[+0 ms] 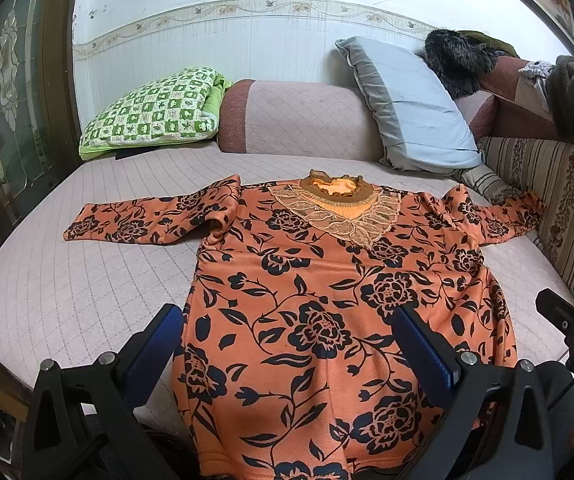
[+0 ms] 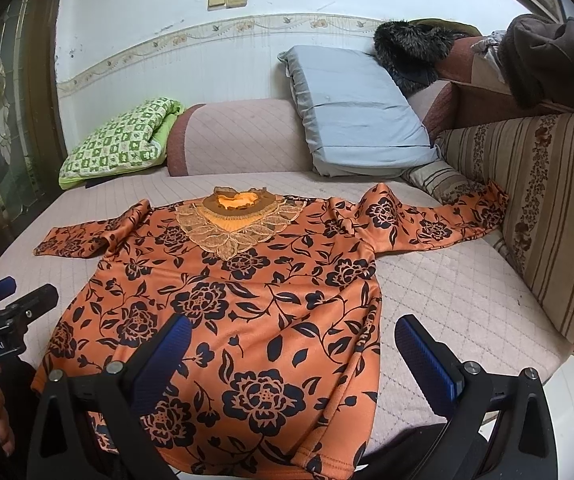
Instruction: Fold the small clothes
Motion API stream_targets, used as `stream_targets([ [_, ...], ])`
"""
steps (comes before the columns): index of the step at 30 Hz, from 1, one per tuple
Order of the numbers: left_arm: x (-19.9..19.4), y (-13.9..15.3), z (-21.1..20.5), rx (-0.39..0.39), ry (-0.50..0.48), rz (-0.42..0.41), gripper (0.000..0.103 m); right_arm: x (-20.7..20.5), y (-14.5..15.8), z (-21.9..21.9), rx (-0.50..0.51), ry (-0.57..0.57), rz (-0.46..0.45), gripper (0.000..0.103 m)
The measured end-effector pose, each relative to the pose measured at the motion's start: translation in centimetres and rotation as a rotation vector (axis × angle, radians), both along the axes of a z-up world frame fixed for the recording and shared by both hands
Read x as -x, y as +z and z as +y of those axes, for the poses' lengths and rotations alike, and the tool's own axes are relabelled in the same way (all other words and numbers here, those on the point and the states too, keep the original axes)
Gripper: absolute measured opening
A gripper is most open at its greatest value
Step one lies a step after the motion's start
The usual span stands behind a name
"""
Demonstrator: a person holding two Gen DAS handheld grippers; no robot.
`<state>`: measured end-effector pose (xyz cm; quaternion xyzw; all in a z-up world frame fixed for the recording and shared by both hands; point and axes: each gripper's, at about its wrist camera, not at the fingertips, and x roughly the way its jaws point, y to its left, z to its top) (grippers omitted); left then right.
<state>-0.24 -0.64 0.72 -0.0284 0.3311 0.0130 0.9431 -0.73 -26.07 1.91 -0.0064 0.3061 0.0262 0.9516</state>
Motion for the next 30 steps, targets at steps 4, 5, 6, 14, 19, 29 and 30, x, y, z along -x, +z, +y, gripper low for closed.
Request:
stream_targets([
  [4, 0.0, 0.0, 0.0, -0.003, 0.0, 0.001, 0.103, -0.2, 0.0, 0.1, -0.001, 0.004, -0.001, 0.103],
  [5, 0.0, 0.0, 0.0, -0.002, 0.0, 0.0, 0.103, -0.3, 0.0, 0.1, -0.001, 0.005, -0.001, 0.103],
  [6, 0.0, 0.0, 0.0, -0.001, -0.001, 0.001, 0.103, -0.3, -0.1, 0.1, -0.002, 0.005, 0.0, 0.103],
  [14, -0.2, -0.5, 0.7, 0.01, 0.003, 0.015, 0.103, -2.0, -0.6, -1.1, -0.088, 0.034, 0.042, 0.103],
  [19, -1.7, -2.5, 2.3, 0.039, 0.037, 0.081, 0.103, -6.1, -1.6, -8.4, -0.321, -0.023, 0.1, 0.103],
  [29, -4.9, -7.0, 2.1, -0.009, 0.049, 0.194, 0.103, -21.3, -5.7, -30.7, -0.567, -0.431, 0.16, 0.073],
  [30, -5.2, -7.3, 2.1, -0.012, 0.047, 0.204, 0.103, -22.9, -6.3, -32.5, -0.583, -0.475, 0.171, 0.073],
])
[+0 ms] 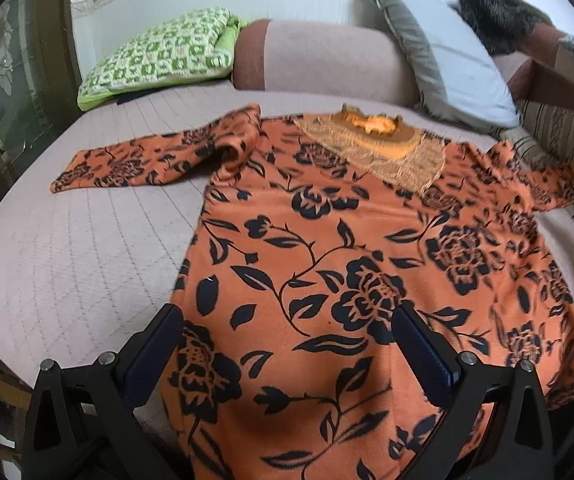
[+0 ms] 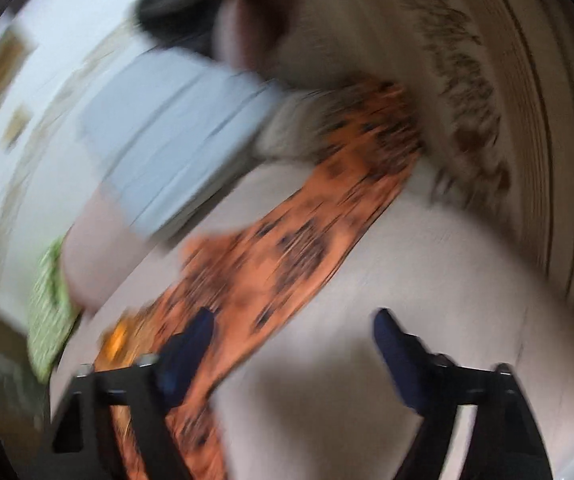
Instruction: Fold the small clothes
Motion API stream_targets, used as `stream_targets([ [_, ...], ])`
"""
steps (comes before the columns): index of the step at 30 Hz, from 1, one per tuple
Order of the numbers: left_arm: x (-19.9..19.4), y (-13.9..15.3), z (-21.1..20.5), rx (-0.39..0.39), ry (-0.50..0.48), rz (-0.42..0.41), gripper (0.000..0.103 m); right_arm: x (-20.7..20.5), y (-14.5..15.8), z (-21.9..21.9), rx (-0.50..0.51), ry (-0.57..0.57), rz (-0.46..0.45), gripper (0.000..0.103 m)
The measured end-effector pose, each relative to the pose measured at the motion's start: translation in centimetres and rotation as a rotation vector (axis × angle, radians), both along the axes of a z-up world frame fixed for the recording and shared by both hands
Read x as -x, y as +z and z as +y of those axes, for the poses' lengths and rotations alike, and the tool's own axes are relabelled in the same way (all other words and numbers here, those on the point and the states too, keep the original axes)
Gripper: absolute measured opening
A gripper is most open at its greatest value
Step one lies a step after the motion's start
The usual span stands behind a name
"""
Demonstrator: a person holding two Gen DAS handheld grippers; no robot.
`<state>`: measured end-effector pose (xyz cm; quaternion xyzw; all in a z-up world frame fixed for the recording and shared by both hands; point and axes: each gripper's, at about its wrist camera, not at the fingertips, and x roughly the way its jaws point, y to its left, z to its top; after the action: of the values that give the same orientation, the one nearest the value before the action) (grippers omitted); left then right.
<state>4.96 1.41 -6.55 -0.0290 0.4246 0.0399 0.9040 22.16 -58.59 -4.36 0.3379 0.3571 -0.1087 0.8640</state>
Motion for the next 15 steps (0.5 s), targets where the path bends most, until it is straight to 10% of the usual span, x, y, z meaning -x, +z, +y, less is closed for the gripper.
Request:
stream_targets([
  [9, -3.1, -2.1, -0.5, -0.021, -0.027, 0.05, 0.103, -8.9, -5.3, -7.0, -0.067, -0.218, 0.113, 0.068],
  [11, -3.1, -2.5, -0.4, -0.032, -0.028, 0.057, 0.103, -10.0, -5.5, -7.6, -0.063, -0.238, 0.133, 0.008],
  [15, -3.2, -2.6, 0.4, -0.005, -0.013, 0.053, 0.103, -11.8, -1.8, -5.5, 0.081, -0.133, 0.079, 0.006],
])
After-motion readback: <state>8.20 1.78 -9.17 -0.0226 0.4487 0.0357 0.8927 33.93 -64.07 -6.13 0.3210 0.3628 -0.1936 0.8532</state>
